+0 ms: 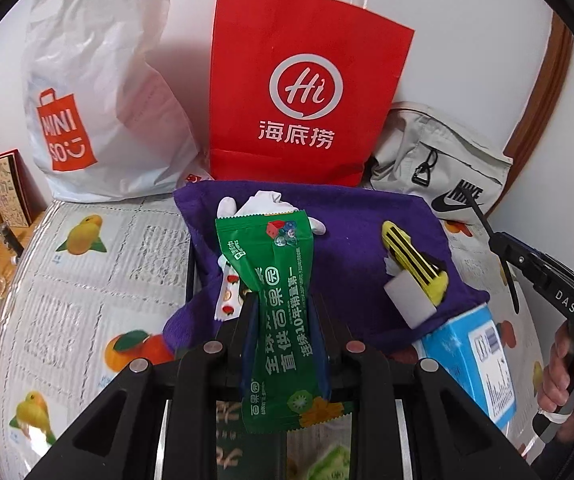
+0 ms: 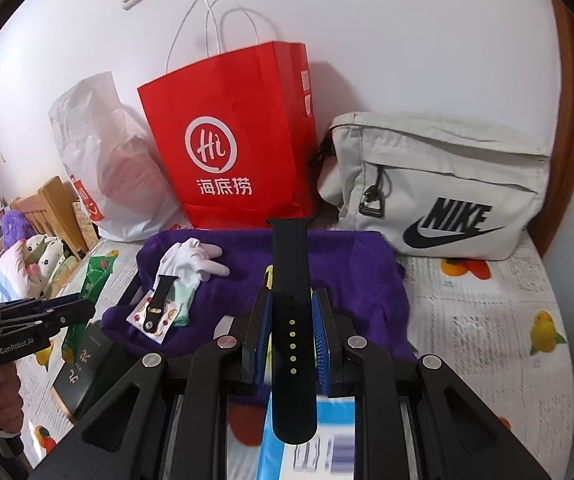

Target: Organize soft objects

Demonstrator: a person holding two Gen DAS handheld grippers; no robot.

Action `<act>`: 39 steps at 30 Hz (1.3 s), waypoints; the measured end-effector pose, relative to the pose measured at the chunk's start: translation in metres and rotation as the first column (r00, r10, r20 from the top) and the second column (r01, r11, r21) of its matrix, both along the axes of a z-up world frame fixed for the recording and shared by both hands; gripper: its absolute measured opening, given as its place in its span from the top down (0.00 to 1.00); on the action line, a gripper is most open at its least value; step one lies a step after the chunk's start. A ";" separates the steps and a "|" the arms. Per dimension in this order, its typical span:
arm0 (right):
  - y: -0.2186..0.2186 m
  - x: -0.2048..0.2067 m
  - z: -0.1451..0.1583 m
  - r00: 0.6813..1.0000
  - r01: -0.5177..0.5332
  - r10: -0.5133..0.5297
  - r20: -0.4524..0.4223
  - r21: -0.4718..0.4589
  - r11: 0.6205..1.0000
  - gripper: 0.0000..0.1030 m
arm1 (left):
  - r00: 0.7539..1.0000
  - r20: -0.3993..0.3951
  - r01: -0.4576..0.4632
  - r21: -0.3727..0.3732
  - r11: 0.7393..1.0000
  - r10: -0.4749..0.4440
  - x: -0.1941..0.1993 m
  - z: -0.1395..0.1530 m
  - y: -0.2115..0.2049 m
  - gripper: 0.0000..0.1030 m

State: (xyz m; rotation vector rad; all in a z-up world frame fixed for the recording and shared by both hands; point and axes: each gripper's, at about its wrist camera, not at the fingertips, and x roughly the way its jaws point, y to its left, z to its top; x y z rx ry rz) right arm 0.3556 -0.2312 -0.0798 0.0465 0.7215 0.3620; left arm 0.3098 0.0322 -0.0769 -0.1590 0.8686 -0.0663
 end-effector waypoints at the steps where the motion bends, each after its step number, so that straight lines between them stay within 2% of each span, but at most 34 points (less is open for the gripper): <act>1: 0.000 0.006 -0.002 1.000 -0.001 0.001 -0.007 -0.006 1.000 0.80 | 1.000 -0.005 0.000 -0.002 1.000 0.000 0.005 -0.002 0.000 0.78; 16: -0.009 0.071 -0.046 0.988 0.010 -0.015 -0.153 -0.035 0.999 0.80 | 0.996 -0.086 0.023 -0.057 0.998 -0.028 0.065 -0.034 -0.005 0.77; 30: -0.007 0.088 -0.067 0.971 -0.011 0.008 -0.239 -0.014 1.000 0.80 | 0.989 -0.146 0.013 -0.039 0.999 -0.019 0.087 -0.056 -0.016 0.77; 39: -0.006 0.093 -0.072 0.961 -0.013 0.019 -0.275 0.024 1.000 0.80 | 0.986 -0.163 0.017 -0.033 0.999 -0.022 0.092 -0.059 -0.019 0.74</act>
